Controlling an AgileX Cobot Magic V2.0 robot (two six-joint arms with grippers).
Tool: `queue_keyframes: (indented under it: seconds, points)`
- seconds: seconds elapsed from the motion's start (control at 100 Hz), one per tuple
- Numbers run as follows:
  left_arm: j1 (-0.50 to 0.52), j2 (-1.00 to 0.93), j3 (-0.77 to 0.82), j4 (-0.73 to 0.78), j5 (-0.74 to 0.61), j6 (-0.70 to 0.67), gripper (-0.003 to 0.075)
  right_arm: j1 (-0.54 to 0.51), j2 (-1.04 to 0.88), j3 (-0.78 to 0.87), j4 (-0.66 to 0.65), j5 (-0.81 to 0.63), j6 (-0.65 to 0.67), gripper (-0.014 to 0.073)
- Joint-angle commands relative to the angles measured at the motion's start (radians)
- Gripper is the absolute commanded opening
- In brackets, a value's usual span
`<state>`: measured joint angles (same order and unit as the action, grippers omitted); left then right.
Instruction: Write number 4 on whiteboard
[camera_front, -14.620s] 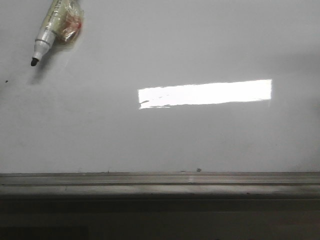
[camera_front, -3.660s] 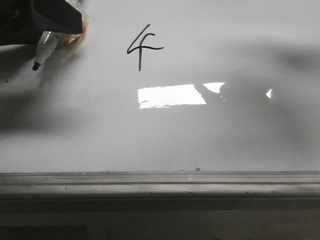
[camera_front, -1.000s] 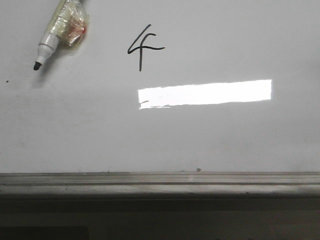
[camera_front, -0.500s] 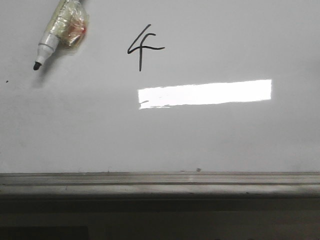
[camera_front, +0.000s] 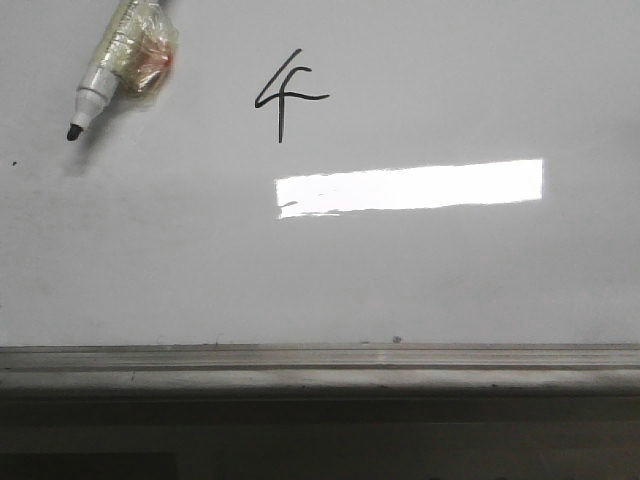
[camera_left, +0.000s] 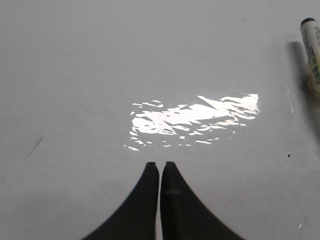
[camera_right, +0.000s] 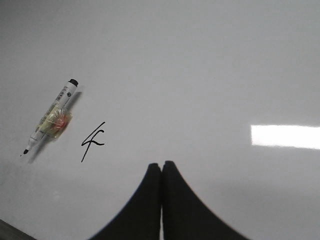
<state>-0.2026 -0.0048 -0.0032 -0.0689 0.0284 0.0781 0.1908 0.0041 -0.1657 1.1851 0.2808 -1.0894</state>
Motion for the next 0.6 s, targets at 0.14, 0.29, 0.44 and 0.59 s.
queue_keyframes:
  seconds: [0.14, 0.29, 0.44, 0.59]
  points:
    - [0.003, -0.027, 0.028, -0.009, -0.076, -0.013, -0.0020, -0.005, 0.011, -0.024, 0.014, -0.037, -0.012, -0.0065]
    - [0.003, -0.027, 0.028, -0.009, -0.076, -0.013, -0.0020, -0.005, 0.011, -0.024, 0.014, -0.039, -0.012, -0.0065]
    - [0.003, -0.027, 0.028, -0.009, -0.076, -0.013, -0.0020, -0.005, 0.011, -0.023, 0.014, -0.043, -0.012, -0.0065]
    - [0.003, -0.027, 0.028, -0.009, -0.076, -0.013, -0.0020, -0.007, 0.011, -0.013, -0.178, -0.100, 0.031, -0.0065]
